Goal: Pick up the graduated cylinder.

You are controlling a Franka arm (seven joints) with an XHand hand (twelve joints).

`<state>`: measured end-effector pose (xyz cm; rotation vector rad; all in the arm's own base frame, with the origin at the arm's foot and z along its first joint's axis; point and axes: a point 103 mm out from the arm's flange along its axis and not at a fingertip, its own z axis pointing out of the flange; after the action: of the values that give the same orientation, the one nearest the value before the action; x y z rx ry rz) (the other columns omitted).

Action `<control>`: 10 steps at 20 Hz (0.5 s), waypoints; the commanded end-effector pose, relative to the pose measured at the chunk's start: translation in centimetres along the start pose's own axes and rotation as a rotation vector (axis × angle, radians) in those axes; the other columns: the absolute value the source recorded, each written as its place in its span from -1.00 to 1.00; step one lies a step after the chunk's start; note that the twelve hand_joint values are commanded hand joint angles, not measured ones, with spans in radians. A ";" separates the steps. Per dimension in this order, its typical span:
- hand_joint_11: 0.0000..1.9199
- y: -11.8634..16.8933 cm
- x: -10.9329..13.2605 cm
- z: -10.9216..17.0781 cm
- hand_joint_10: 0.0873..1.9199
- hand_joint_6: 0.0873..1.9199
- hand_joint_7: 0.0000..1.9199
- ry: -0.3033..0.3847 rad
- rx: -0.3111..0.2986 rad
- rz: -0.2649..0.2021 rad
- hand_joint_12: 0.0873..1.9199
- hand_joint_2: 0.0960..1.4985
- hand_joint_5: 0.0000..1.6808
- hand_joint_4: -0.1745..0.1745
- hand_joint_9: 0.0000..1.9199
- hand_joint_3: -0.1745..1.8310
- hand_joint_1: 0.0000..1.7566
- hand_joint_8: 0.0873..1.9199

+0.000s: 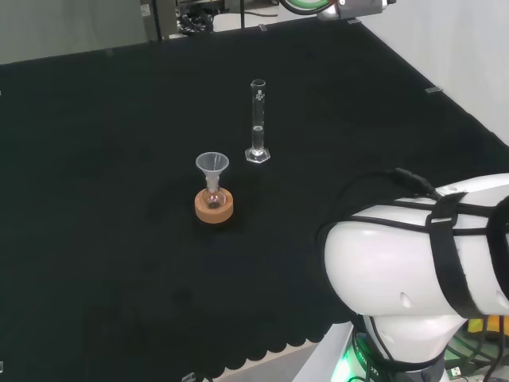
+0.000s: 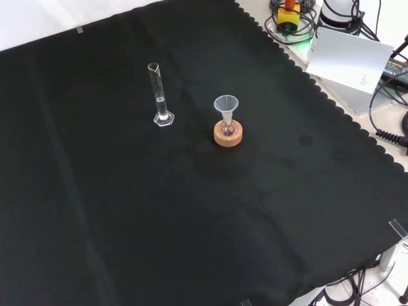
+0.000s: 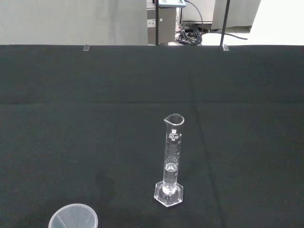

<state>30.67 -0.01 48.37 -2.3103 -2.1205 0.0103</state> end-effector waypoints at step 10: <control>-1.00 0.4 -0.1 0.5 -1.00 -1.00 -1.00 0.005 0.004 0.013 0.40 0.83 -0.68 -0.18 -0.58 -0.77 -0.92 -0.62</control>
<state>30.82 -1.00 48.28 -2.3042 -2.1124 -0.0237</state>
